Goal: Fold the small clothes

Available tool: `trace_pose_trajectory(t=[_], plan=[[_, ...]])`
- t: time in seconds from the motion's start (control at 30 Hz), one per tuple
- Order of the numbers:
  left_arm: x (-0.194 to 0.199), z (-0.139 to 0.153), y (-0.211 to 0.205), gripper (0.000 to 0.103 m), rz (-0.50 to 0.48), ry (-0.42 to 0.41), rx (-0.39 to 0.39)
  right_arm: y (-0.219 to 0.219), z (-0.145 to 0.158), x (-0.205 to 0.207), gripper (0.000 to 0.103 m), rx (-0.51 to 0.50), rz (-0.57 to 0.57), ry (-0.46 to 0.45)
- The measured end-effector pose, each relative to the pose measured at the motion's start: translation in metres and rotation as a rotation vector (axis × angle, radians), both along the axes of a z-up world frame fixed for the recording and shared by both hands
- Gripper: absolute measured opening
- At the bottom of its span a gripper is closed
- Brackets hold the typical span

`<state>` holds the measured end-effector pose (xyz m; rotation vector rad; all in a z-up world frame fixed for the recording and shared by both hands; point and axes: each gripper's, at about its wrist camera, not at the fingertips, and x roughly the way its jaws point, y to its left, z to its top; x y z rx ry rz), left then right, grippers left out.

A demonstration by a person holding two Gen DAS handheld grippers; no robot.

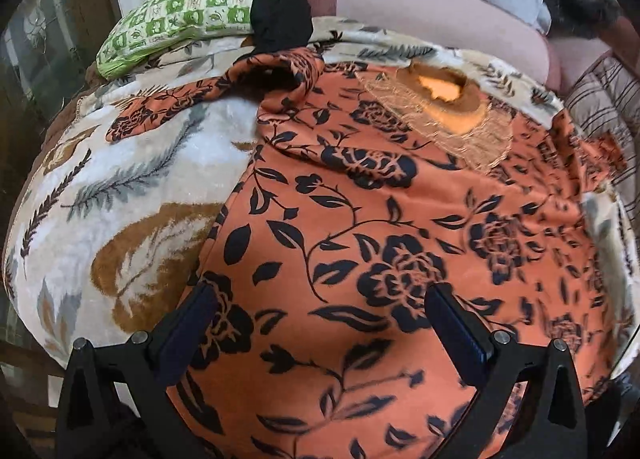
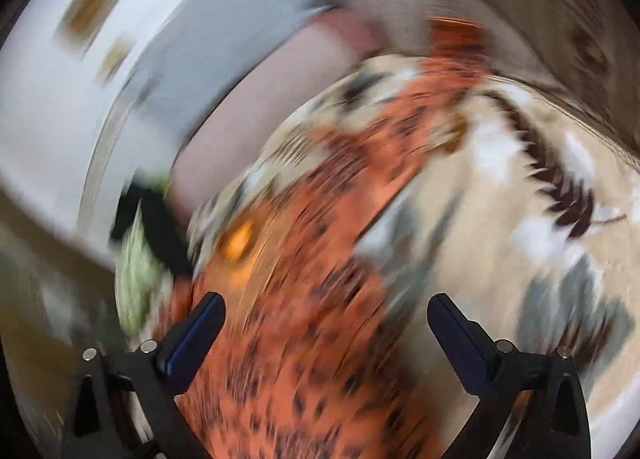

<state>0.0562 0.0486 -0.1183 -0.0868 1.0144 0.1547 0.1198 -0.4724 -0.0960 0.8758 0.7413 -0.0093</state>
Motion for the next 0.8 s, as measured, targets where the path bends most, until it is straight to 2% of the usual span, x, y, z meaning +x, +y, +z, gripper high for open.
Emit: trace_pose_trajectory(t=[0.03, 0.13, 0.3, 0.4, 0.57, 0.6, 0.67, 0.73, 0.8], plan=[[0.003, -0.002, 0.000, 0.103, -0.003, -0.007, 0.003, -0.027, -0.007, 0.014, 0.092, 0.023, -0.062, 0.005], [0.015, -0.005, -0.003, 0.103, -0.018, -0.033, 0.016, -0.081, -0.020, 0.057, 0.082, 0.063, -0.143, 0.014], [0.035, -0.013, -0.010, 0.103, -0.046, -0.062, 0.034, -0.149, -0.039, 0.126, 0.082, 0.139, -0.233, 0.006], [0.046, -0.023, -0.008, 0.103, -0.049, -0.058, 0.032, -0.164, -0.051, 0.160, 0.078, 0.107, -0.254, 0.050], [0.057, -0.052, -0.001, 0.103, -0.057, 0.010, 0.018, -0.179, -0.080, 0.212, 0.067, 0.090, -0.269, 0.154], [0.055, -0.053, 0.000, 0.103, -0.057, -0.007, 0.011, -0.179, -0.085, 0.219, 0.061, 0.090, -0.263, 0.177], [0.053, -0.055, 0.001, 0.103, -0.059, -0.028, 0.008, -0.180, -0.091, 0.228, 0.042, 0.050, -0.273, 0.209], [0.052, -0.057, 0.002, 0.103, -0.053, -0.043, -0.005, -0.180, -0.089, 0.232, 0.011, 0.035, -0.264, 0.212], [0.052, -0.058, 0.004, 0.103, -0.042, -0.046, -0.020, -0.168, -0.069, 0.235, 0.009, -0.036, -0.220, 0.162]])
